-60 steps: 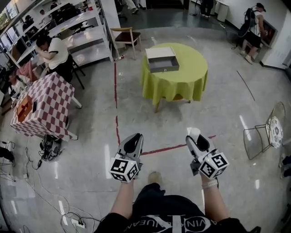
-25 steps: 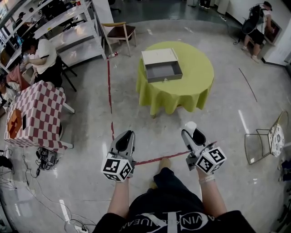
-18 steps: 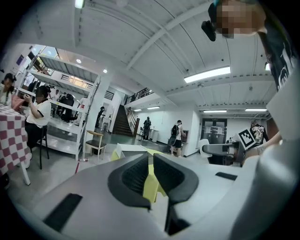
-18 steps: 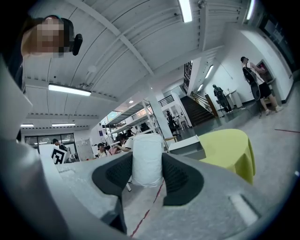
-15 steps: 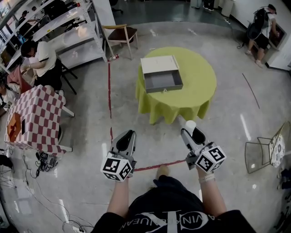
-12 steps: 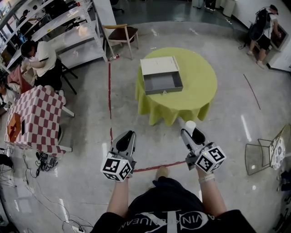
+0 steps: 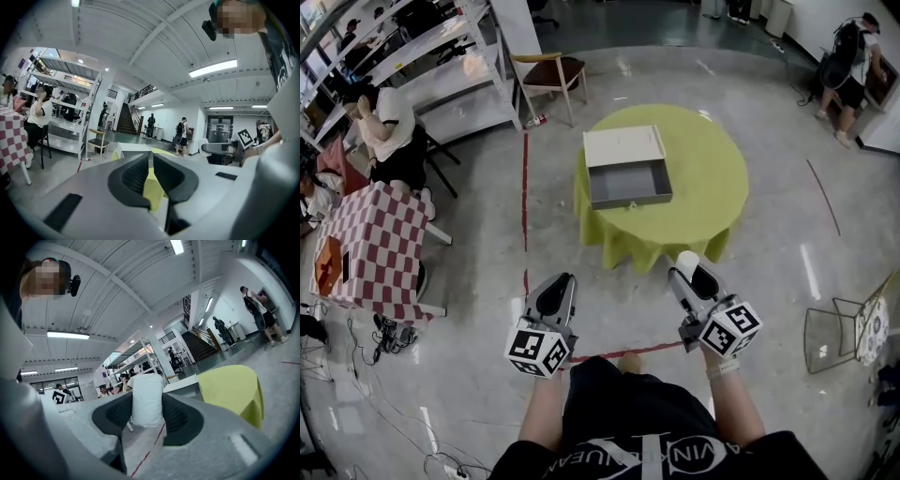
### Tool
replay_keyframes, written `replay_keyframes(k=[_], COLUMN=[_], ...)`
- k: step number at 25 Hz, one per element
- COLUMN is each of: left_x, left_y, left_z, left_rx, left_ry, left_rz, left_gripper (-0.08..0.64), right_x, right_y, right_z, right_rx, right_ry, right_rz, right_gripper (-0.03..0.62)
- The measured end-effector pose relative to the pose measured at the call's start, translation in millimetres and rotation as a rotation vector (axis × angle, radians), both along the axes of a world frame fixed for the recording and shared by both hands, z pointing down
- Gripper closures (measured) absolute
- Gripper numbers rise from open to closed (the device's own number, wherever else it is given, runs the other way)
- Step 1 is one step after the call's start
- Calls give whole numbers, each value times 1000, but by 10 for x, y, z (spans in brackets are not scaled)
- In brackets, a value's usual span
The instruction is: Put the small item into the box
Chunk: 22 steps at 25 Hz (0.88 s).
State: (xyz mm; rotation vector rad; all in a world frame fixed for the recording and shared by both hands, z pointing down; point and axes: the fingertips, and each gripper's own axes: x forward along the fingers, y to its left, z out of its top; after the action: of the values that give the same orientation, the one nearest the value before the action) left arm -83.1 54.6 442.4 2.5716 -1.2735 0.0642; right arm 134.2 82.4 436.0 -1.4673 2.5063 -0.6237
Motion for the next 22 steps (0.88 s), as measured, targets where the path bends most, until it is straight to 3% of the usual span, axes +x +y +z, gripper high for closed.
replay_keyframes(k=[12, 22], left_x=[161, 512], left_y=[-314, -1040], left_z=[278, 281], left_rx=[-58, -60], left_ry=[-8, 2], left_rz=[-4, 61], left_gripper=[523, 523], right_x=[131, 257], right_y=[-377, -974], right_z=[285, 266], right_rx=[-56, -78], right_ry=[-27, -17], right_rz=[-10, -10], right_gripper=[403, 403])
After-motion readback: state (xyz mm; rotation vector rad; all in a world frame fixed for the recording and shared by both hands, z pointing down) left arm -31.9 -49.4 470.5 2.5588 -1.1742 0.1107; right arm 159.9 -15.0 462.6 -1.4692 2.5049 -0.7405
